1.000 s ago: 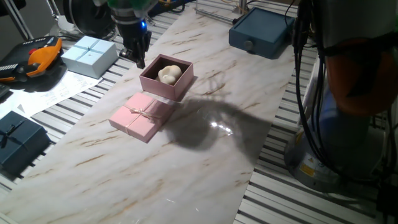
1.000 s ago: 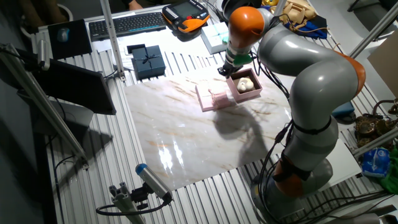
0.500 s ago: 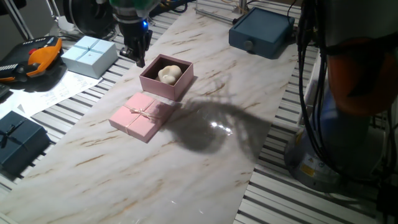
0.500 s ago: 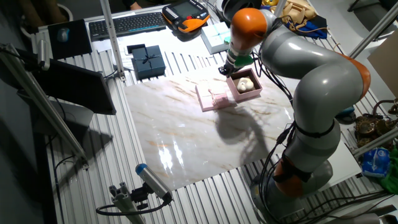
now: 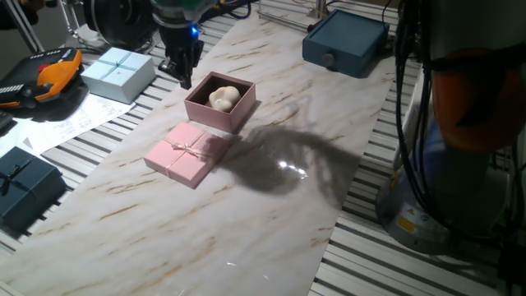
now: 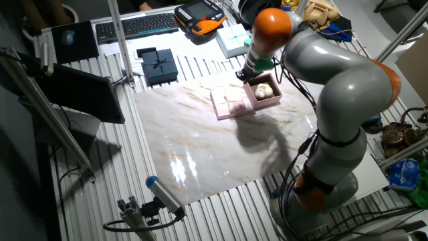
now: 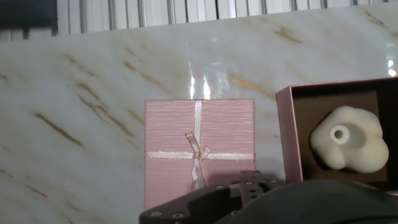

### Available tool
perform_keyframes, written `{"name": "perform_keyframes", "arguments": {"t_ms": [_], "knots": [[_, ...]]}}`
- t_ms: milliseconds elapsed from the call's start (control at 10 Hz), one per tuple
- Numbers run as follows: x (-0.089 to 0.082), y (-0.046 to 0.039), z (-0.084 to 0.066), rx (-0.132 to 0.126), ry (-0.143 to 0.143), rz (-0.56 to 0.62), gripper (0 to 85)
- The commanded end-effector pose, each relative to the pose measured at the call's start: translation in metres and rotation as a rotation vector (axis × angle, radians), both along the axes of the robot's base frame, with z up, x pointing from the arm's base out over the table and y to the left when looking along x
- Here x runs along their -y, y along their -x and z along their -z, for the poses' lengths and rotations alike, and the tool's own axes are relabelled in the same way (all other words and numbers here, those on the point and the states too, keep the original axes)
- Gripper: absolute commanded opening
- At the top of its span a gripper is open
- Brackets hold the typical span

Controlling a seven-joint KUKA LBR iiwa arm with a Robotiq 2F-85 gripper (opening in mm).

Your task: Open a box

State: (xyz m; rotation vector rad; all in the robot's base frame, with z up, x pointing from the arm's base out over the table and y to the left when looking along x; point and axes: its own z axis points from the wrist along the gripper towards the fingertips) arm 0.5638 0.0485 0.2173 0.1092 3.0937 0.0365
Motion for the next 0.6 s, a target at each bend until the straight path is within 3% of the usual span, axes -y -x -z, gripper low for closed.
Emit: {"name": "perform_keyframes", "arguments": {"t_ms": [0, 200, 500], "knots": [[0.0, 0.0001, 0.0, -0.01, 0.005, 0.004, 0.0], [0.0, 0.0001, 0.0, -0.043, -0.001, 0.01, 0.0], [-0.004, -0.0001, -0.014, -0.071, 0.025, 0.033, 0.0]]}}
